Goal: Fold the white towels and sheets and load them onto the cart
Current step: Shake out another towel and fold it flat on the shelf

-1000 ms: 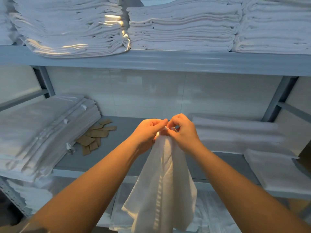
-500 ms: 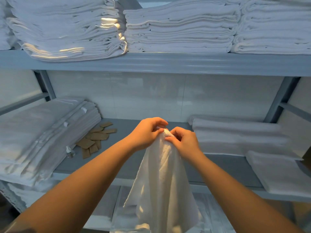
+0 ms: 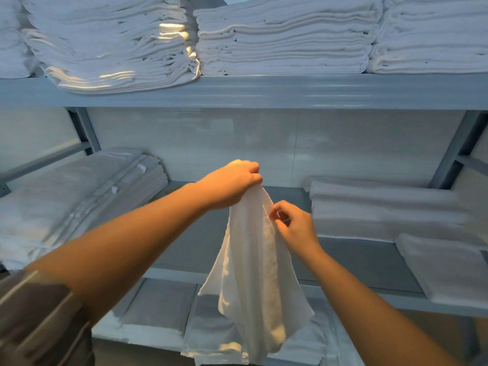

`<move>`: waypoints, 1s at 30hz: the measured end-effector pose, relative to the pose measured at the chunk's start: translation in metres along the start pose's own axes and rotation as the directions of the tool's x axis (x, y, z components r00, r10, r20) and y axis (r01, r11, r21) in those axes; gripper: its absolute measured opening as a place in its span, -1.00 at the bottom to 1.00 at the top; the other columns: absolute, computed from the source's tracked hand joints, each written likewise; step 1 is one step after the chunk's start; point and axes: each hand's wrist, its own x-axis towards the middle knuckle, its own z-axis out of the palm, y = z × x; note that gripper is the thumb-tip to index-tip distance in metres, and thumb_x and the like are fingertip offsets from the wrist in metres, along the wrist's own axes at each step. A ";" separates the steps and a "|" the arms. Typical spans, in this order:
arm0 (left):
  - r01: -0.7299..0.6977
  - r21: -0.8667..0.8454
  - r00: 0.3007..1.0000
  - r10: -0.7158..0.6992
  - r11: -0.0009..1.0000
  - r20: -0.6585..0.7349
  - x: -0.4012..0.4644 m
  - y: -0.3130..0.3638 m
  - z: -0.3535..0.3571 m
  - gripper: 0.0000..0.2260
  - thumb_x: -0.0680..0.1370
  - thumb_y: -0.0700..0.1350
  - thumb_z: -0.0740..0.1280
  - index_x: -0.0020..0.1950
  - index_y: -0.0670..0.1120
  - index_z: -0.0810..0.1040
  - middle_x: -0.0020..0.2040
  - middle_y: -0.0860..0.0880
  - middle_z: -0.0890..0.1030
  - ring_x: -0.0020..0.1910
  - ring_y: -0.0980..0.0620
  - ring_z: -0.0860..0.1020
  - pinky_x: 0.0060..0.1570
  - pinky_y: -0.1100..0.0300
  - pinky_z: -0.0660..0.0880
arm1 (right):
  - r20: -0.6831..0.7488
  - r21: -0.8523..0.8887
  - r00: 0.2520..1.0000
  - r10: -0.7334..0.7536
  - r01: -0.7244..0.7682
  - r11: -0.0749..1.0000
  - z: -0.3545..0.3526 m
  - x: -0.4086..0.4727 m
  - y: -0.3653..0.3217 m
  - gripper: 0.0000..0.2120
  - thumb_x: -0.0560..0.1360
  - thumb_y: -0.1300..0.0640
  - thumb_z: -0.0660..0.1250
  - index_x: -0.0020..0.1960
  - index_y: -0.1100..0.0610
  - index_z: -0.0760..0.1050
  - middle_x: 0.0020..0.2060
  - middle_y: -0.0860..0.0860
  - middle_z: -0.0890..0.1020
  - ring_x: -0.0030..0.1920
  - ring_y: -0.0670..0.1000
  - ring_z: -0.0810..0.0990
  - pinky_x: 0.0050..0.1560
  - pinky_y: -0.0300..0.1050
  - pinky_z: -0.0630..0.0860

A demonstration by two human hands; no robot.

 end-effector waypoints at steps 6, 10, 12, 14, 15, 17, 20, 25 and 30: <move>-0.123 0.151 0.985 0.140 0.981 -0.105 0.003 -0.025 -0.015 -0.65 0.50 -0.33 0.06 0.20 -0.27 0.53 0.04 -0.23 0.51 -0.01 -0.21 0.47 -0.03 -0.02 0.31 | 0.192 -0.132 0.980 0.047 -0.022 0.991 0.016 -0.015 0.039 -0.79 0.45 0.31 0.30 -0.15 0.10 0.68 -0.25 0.07 0.58 -0.27 -0.06 0.45 -0.23 -0.25 0.36; -0.073 0.237 0.989 0.101 0.969 -0.109 0.002 -0.045 -0.027 -0.72 0.48 -0.35 0.16 0.12 -0.30 0.55 0.00 -0.27 0.52 -0.03 -0.25 0.50 -0.05 -0.06 0.34 | 0.364 -0.314 0.918 0.157 -0.038 0.949 0.032 -0.030 0.068 -0.78 0.46 0.31 0.23 -0.13 0.22 0.66 -0.21 0.12 0.52 -0.18 0.09 0.47 -0.20 -0.08 0.33; -0.002 0.265 0.994 0.032 0.964 -0.109 0.001 -0.058 -0.032 -0.75 0.47 -0.36 0.22 0.11 -0.28 0.55 -0.01 -0.27 0.51 -0.04 -0.26 0.50 -0.05 -0.06 0.33 | 0.399 -0.362 0.887 0.231 -0.078 0.929 0.041 -0.040 0.079 -0.78 0.44 0.35 0.18 -0.20 0.30 0.61 -0.25 0.10 0.42 -0.21 0.09 0.41 -0.28 -0.08 0.21; 0.068 0.283 0.993 -0.038 0.957 -0.112 -0.003 -0.071 -0.039 -0.77 0.45 -0.37 0.24 0.07 -0.28 0.56 -0.04 -0.29 0.50 -0.07 -0.27 0.50 -0.08 -0.06 0.31 | 0.420 -0.372 0.862 0.283 -0.121 0.920 0.049 -0.051 0.088 -0.75 0.42 0.37 0.16 -0.39 0.24 0.49 -0.32 0.04 0.35 -0.22 0.07 0.36 -0.31 -0.09 0.15; 0.101 0.288 0.991 -0.070 0.952 -0.116 -0.005 -0.078 -0.042 -0.78 0.43 -0.38 0.26 0.05 -0.29 0.56 -0.05 -0.30 0.50 -0.08 -0.28 0.50 -0.10 -0.06 0.32 | 0.428 -0.369 0.853 0.300 -0.138 0.919 0.052 -0.055 0.092 -0.69 0.41 0.38 0.16 -0.47 0.16 0.38 -0.36 0.00 0.30 -0.23 0.06 0.34 -0.34 -0.11 0.15; 0.169 0.291 0.982 -0.137 0.942 -0.128 -0.014 -0.093 -0.048 -0.81 0.40 -0.39 0.29 -0.01 -0.31 0.56 -0.10 -0.32 0.50 -0.11 -0.31 0.50 -0.15 -0.07 0.34 | 0.444 -0.370 0.825 0.350 -0.187 0.910 0.055 -0.062 0.101 -0.68 0.42 0.37 0.19 -0.45 0.10 0.41 -0.35 -0.03 0.32 -0.22 0.05 0.35 -0.38 -0.19 0.16; 0.270 0.268 0.959 -0.232 0.925 -0.164 -0.034 -0.115 -0.053 -0.84 0.39 -0.41 0.32 -0.04 -0.34 0.57 -0.14 -0.35 0.49 -0.15 -0.34 0.51 -0.19 -0.09 0.38 | 0.424 -0.368 0.799 0.426 -0.279 0.887 0.056 -0.071 0.117 -0.71 0.51 0.26 0.16 -0.38 0.14 0.38 -0.35 0.01 0.37 -0.23 0.06 0.37 -0.33 -0.12 0.20; 0.333 0.215 0.939 -0.302 0.918 -0.163 -0.070 -0.138 -0.047 -0.78 0.35 -0.46 0.33 -0.04 -0.35 0.59 -0.14 -0.35 0.51 -0.15 -0.36 0.52 -0.15 -0.15 0.45 | 0.361 -0.255 0.840 0.405 -0.329 0.909 0.044 -0.073 0.123 -0.56 0.53 -0.12 0.28 -0.38 0.14 0.34 -0.35 0.05 0.45 -0.32 0.06 0.41 -0.28 -0.05 0.30; 0.409 0.120 0.906 -0.387 0.905 -0.170 -0.118 -0.153 -0.022 -0.73 0.33 -0.52 0.34 -0.01 -0.35 0.62 -0.12 -0.35 0.54 -0.15 -0.38 0.55 -0.14 -0.18 0.48 | 0.131 -0.108 0.913 0.387 -0.375 0.921 0.018 -0.049 0.126 -0.82 0.51 0.14 0.39 -0.08 0.28 0.64 -0.10 0.12 0.67 -0.13 0.05 0.55 -0.20 -0.17 0.33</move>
